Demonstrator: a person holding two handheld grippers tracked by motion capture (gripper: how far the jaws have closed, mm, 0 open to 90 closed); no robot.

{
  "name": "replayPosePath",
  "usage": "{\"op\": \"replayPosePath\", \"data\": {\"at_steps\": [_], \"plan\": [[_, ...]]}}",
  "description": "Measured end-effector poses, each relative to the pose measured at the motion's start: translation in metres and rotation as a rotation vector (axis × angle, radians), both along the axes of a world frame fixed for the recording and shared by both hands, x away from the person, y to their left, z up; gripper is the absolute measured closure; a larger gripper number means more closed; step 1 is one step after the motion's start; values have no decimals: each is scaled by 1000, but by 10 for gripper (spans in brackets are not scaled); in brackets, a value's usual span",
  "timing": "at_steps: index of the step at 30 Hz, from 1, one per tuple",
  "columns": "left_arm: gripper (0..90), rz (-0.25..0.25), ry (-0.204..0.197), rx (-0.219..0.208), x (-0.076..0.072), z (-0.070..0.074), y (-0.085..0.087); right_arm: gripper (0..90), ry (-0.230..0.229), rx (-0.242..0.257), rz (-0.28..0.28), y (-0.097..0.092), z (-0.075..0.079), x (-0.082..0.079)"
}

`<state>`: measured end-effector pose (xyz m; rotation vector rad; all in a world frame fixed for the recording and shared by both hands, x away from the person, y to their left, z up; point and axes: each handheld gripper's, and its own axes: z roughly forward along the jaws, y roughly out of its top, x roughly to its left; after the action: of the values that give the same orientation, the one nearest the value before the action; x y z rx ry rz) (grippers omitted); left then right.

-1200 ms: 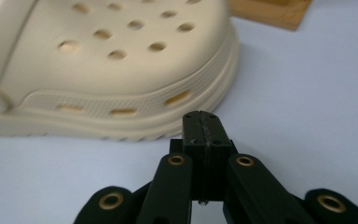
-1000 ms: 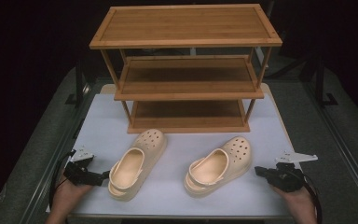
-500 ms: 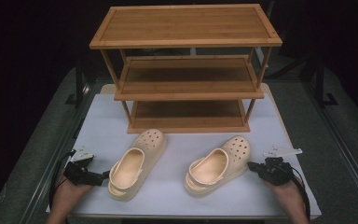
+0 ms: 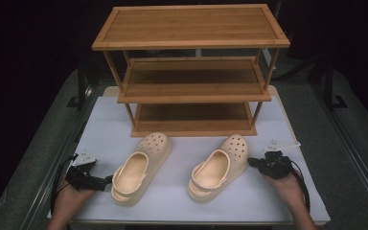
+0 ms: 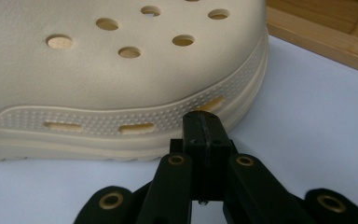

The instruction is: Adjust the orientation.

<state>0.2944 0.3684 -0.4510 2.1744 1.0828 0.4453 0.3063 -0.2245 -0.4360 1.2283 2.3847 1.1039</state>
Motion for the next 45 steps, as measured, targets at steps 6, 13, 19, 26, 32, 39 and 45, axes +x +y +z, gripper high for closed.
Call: {"op": "replayPosePath", "data": {"at_steps": [6,13,19,26,32,39,45], "plan": [[0,0,0,0,0,0,0,896,-1,3,23,13,0,15],[0,1,2,-1,0,0,0,896,-1,8,44,27,-1,27],[0,2,2,-1,0,0,0,896,-3,24,58,37,-2,35],[0,2,2,-2,0,0,0,896,-6,39,93,58,-4,46],[0,2,3,-2,0,0,0,896,-10,35,121,76,-3,54],[0,2,2,-3,0,0,0,896,-13,37,147,94,-3,61],[0,2,3,-3,0,0,0,896,-17,37,162,106,-4,65]]}}
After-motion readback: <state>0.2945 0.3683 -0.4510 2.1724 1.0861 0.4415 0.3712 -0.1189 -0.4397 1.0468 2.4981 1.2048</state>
